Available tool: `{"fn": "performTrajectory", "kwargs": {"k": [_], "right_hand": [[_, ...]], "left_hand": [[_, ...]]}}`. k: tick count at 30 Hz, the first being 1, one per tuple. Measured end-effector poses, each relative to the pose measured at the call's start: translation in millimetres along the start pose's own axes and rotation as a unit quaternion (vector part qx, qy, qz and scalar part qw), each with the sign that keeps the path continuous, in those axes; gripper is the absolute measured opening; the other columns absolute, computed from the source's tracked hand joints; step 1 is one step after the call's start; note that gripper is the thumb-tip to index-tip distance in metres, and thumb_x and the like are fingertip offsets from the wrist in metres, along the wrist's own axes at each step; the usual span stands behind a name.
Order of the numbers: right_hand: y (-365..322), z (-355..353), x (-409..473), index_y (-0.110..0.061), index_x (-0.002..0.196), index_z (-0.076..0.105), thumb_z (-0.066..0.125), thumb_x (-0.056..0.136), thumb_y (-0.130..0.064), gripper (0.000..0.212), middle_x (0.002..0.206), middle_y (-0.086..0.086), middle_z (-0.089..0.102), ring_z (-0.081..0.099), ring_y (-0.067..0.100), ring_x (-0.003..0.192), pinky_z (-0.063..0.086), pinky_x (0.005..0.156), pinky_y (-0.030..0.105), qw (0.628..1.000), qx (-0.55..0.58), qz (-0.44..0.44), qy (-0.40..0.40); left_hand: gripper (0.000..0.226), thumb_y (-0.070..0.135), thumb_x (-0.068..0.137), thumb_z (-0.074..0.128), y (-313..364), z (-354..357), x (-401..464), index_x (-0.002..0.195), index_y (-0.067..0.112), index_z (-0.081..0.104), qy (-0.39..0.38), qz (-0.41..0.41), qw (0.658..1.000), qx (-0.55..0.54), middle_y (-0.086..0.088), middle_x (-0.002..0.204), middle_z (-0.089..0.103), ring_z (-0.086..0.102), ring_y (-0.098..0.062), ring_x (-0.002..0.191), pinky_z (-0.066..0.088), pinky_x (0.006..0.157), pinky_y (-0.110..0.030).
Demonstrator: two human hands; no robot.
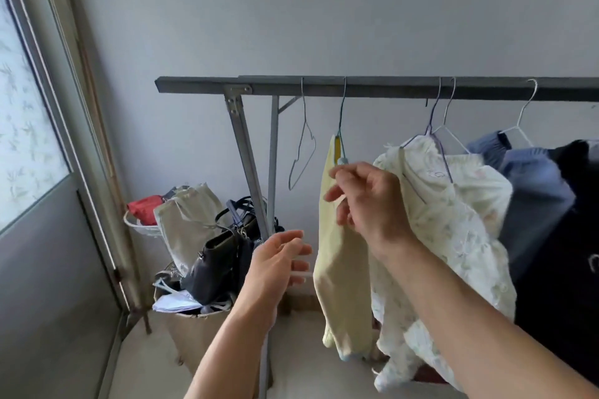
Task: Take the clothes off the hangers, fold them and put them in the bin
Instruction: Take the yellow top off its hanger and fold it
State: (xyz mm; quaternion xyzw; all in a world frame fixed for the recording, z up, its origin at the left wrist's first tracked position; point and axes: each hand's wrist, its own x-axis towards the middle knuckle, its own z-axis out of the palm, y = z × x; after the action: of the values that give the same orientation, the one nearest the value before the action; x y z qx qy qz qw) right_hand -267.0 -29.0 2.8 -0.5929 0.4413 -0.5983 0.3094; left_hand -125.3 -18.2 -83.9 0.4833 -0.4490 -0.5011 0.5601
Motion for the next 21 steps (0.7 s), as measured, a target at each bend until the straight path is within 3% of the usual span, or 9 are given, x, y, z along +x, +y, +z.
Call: {"fn": "performTrajectory", "kwargs": {"k": [2, 4, 6, 9, 14, 18, 21], "right_hand": [[-1, -5, 39, -0.012, 0.088, 0.067, 0.053, 0.097, -0.018, 0.018, 0.076, 0.004, 0.068, 0.057, 0.016, 0.059, 0.049, 0.057, 0.027, 0.994, -0.065, -0.032, 0.081], [4, -7, 75, -0.017, 0.075, 0.059, 0.049, 0.096, -0.02, 0.023, 0.075, 0.0, 0.061, 0.058, 0.019, 0.074, 0.049, 0.07, 0.032, 0.981, -0.17, -0.018, 0.097], [13, -3, 102, -0.018, 0.062, 0.043, 0.045, 0.093, -0.018, 0.031, 0.064, -0.001, 0.045, 0.047, 0.023, 0.072, 0.04, 0.067, 0.031, 0.967, -0.249, 0.03, 0.053], [22, 5, 122, -0.019, 0.062, 0.033, 0.047, 0.087, -0.016, 0.028, 0.062, -0.001, 0.033, 0.04, 0.023, 0.069, 0.029, 0.054, 0.027, 0.952, -0.288, 0.101, 0.008], [28, 7, 130, -0.013, 0.07, 0.047, 0.052, 0.087, -0.011, 0.018, 0.064, 0.002, 0.041, 0.042, 0.022, 0.06, 0.028, 0.049, 0.023, 0.967, -0.215, 0.135, -0.004], [22, -1, 128, -0.007, 0.077, 0.062, 0.058, 0.088, -0.009, 0.012, 0.07, 0.007, 0.054, 0.048, 0.021, 0.067, 0.036, 0.059, 0.025, 0.986, -0.095, 0.136, 0.031], [17, -8, 121, -0.011, 0.073, 0.06, 0.06, 0.091, -0.008, 0.018, 0.068, 0.006, 0.055, 0.05, 0.018, 0.06, 0.041, 0.052, 0.02, 0.986, -0.02, 0.163, 0.012]], "left_hand": [[0.018, 0.015, 0.099, 0.055, 16, 15, 7, 0.113, 0.018, 0.065, -0.02, 0.014, 1.0, 0.018, -0.006, 0.101, 0.073, 0.062, -0.015, 0.077, 0.052, 0.064, -0.027], [0.019, 0.017, 0.098, 0.056, 29, 28, 14, 0.115, 0.021, 0.064, -0.038, 0.029, 0.998, 0.037, -0.003, 0.106, 0.07, 0.062, -0.014, 0.084, 0.053, 0.066, -0.027], [0.021, 0.02, 0.099, 0.056, 39, 39, 20, 0.119, 0.024, 0.061, -0.06, 0.048, 0.995, 0.061, 0.0, 0.112, 0.067, 0.063, -0.013, 0.093, 0.054, 0.073, -0.029], [0.025, 0.024, 0.099, 0.056, 48, 47, 25, 0.123, 0.025, 0.06, -0.075, 0.062, 0.992, 0.085, 0.002, 0.115, 0.066, 0.064, -0.014, 0.102, 0.056, 0.077, -0.03], [0.025, 0.022, 0.099, 0.055, 55, 52, 29, 0.123, 0.021, 0.061, -0.073, 0.067, 0.991, 0.088, 0.0, 0.117, 0.066, 0.064, -0.014, 0.1, 0.055, 0.072, -0.026], [0.022, 0.019, 0.099, 0.054, 65, 53, 32, 0.12, 0.023, 0.06, -0.046, 0.092, 0.991, 0.085, 0.001, 0.118, 0.063, 0.062, -0.011, 0.094, 0.053, 0.069, -0.025], [0.026, 0.016, 0.1, 0.053, 74, 55, 36, 0.124, 0.022, 0.059, -0.036, 0.132, 0.986, 0.093, 0.007, 0.122, 0.06, 0.063, -0.013, 0.097, 0.053, 0.067, -0.023]]}}
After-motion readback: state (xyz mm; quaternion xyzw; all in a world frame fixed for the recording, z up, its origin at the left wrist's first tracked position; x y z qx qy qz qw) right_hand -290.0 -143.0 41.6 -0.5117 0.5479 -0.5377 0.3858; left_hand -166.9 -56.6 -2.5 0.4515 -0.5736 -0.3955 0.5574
